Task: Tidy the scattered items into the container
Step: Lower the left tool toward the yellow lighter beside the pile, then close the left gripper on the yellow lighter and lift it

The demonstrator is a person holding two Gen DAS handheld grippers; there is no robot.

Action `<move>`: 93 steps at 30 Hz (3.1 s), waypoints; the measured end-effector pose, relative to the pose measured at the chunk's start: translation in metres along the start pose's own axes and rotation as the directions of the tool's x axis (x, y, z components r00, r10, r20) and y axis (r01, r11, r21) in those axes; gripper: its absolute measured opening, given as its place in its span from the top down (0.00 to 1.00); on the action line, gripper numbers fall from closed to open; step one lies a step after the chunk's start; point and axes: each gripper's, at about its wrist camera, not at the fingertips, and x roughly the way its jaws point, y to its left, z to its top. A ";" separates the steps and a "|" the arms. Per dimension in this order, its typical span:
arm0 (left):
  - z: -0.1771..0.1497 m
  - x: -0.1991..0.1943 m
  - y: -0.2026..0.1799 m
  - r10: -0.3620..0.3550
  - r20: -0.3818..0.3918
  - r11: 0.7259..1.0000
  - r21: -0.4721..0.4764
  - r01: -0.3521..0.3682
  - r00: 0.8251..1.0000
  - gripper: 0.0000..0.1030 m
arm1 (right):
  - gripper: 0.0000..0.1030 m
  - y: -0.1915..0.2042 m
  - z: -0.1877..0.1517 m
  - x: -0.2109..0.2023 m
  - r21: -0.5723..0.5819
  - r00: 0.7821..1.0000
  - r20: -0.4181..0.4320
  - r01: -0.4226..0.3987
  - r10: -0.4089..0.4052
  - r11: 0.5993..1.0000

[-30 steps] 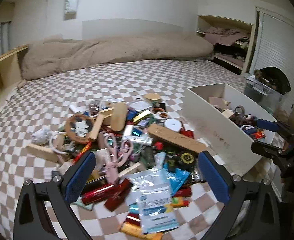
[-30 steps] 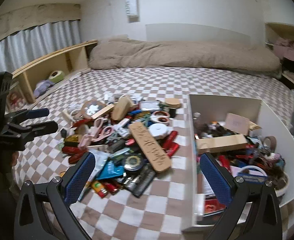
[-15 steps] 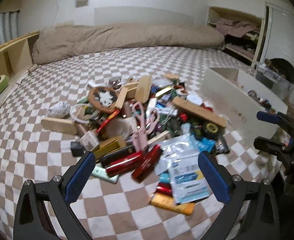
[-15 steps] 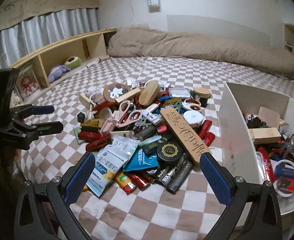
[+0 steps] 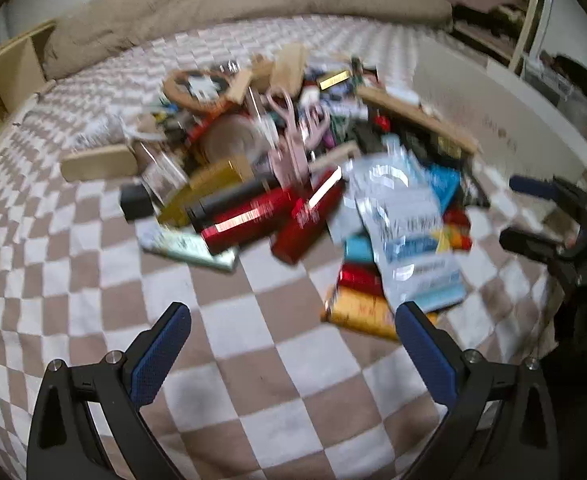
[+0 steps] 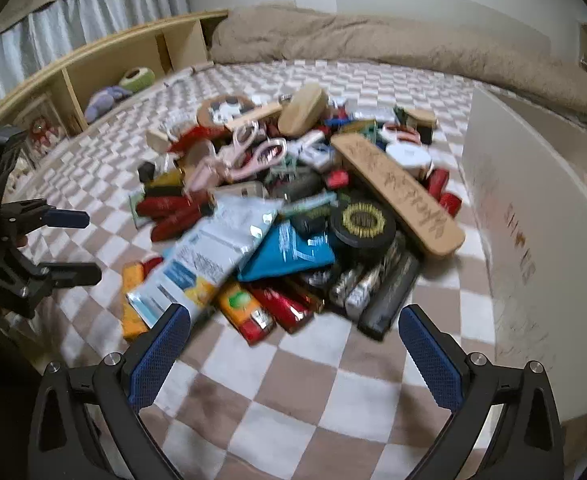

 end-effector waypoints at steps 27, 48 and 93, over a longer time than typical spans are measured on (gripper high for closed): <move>-0.028 0.038 -0.015 -0.022 -0.037 0.994 0.105 0.026 0.999 0.00 | 0.00 0.000 -0.029 0.027 -0.095 0.997 -0.063 0.035 -0.041 0.995; -0.017 0.036 -0.049 -0.174 -0.024 0.965 0.195 0.175 0.985 0.00 | 0.00 0.000 -0.031 0.030 -0.122 0.999 -0.040 0.023 -0.028 0.992; -0.019 0.029 0.022 -0.044 0.004 0.977 0.210 0.042 0.999 0.20 | 0.00 0.043 -0.027 0.011 0.047 0.986 0.031 0.160 -0.162 0.986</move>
